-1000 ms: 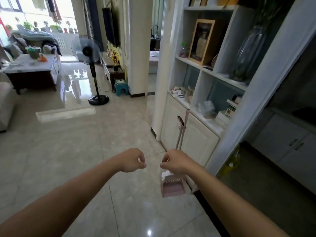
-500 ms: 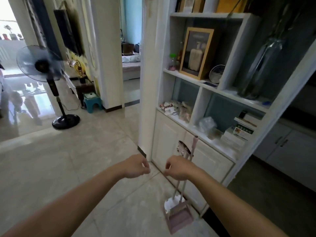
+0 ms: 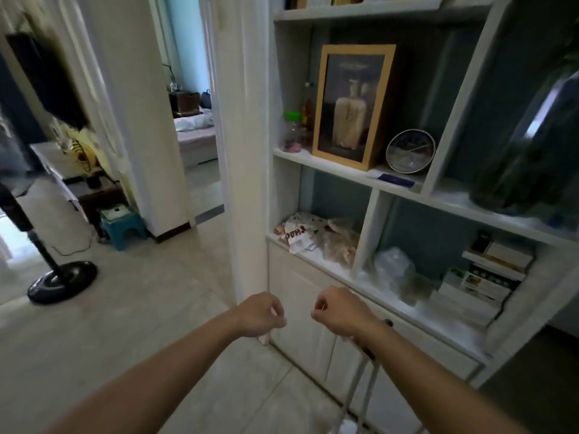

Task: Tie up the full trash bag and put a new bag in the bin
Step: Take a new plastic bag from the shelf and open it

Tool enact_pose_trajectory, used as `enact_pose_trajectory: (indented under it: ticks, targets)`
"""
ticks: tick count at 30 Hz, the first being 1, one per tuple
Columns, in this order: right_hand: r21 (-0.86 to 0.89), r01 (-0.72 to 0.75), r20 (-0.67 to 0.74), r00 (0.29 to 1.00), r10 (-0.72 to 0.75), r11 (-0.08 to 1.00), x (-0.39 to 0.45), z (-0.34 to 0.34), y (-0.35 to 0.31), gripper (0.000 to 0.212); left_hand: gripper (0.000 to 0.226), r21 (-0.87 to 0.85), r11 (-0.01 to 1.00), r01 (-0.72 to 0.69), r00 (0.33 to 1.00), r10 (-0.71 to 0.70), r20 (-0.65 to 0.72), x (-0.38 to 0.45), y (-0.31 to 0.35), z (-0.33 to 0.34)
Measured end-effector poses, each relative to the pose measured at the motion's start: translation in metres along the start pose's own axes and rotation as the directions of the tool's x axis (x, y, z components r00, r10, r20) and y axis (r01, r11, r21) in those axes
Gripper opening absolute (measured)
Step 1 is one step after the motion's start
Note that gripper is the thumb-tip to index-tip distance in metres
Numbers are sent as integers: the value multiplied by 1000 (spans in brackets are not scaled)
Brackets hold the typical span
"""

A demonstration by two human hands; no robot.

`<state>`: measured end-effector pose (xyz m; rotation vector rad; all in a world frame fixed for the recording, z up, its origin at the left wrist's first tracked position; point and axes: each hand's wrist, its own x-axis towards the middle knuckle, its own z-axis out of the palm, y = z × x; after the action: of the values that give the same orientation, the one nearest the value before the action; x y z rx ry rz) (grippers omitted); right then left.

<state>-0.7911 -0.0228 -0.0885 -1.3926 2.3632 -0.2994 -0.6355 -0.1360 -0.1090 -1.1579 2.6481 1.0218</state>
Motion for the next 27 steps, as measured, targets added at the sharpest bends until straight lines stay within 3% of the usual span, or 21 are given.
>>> enact_pose_trajectory:
  ticks: [4,9,17,19,23,27]
  targets:
    - [81,-83,-134,987,94,993,64,-24,7,19,45,33,999,-24,999,23,23,82,9,-35]
    - [121,-149,-122,979,164,981,122,-34,24,17,65,-37,996,-77,996,78,39,180,28,-56]
    - [205,-339,-101,926,364,918,187,-35,58,19,108,-100,939,-329,923,342,175,338,52,-59]
    - [234,-395,-71,905,420,889,199,-34,58,17,100,-58,933,-354,912,358,202,367,57,-56]
    - [273,-465,-59,866,497,842,217,-36,53,16,46,110,923,-370,906,332,262,414,63,-55]
    - [332,-529,-26,822,569,781,219,-32,49,22,35,179,891,-418,880,348,324,446,60,-49]
